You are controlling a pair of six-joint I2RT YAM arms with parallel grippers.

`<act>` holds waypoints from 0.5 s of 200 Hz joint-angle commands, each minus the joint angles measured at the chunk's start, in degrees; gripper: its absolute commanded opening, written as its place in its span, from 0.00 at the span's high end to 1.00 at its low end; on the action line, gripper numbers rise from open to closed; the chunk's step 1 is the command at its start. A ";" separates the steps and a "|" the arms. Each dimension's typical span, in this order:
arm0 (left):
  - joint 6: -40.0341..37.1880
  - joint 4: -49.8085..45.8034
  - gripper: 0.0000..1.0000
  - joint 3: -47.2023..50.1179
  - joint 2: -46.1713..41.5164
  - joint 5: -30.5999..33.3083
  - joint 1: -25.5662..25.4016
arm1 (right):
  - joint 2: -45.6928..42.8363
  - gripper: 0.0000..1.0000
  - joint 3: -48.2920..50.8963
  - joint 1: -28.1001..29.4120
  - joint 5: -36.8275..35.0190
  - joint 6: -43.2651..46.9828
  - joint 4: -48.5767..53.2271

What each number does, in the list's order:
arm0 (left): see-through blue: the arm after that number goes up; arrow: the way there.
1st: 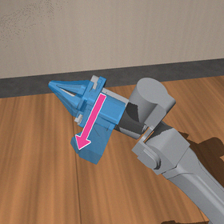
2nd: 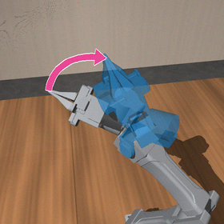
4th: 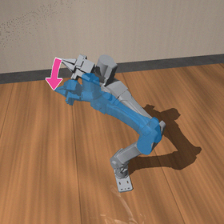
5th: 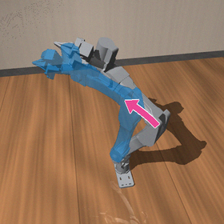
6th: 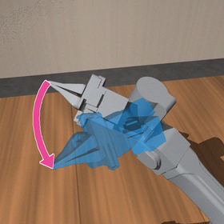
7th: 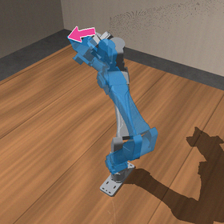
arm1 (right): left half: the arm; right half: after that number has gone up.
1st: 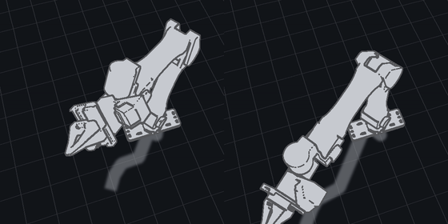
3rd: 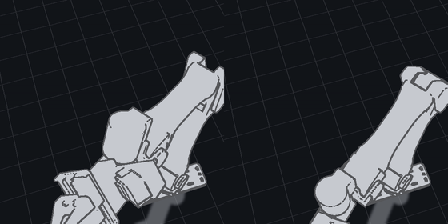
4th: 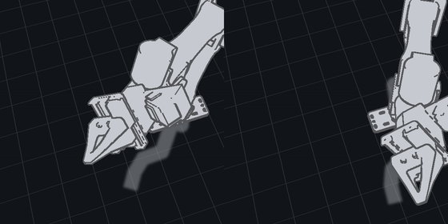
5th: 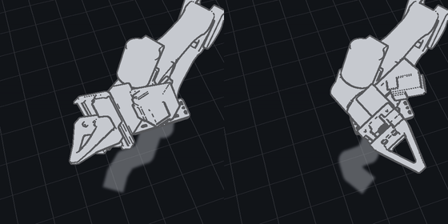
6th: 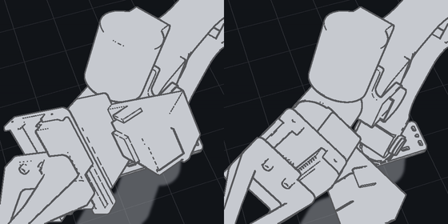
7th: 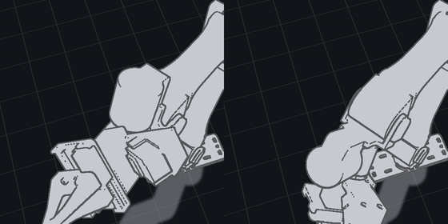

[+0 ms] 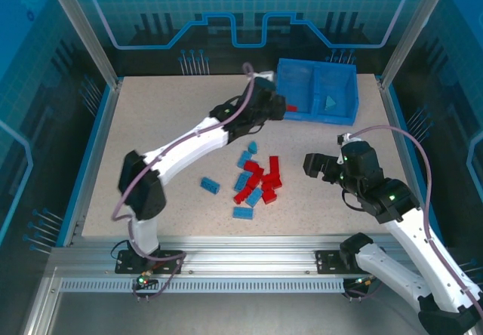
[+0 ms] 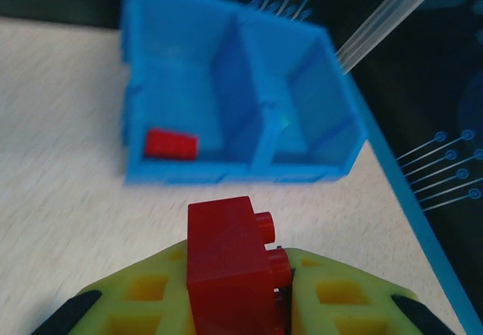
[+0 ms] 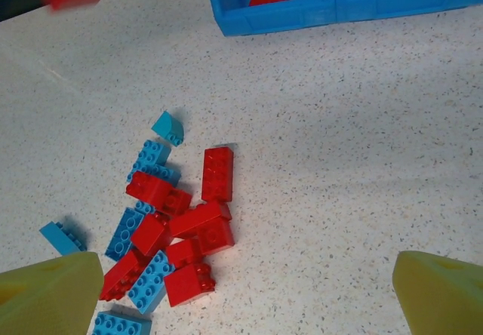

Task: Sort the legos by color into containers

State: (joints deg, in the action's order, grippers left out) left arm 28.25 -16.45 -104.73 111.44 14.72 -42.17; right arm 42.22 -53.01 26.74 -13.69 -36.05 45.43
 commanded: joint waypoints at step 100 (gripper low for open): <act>-30.20 16.40 0.91 -51.72 49.04 11.21 1.74 | -5.00 0.00 -1.20 0.27 0.29 -0.33 3.87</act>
State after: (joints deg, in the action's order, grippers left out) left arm 3.22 -3.75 -149.82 156.11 22.22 -41.85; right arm 38.83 -53.01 26.74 -14.39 -36.03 47.24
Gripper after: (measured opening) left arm 0.261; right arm 0.999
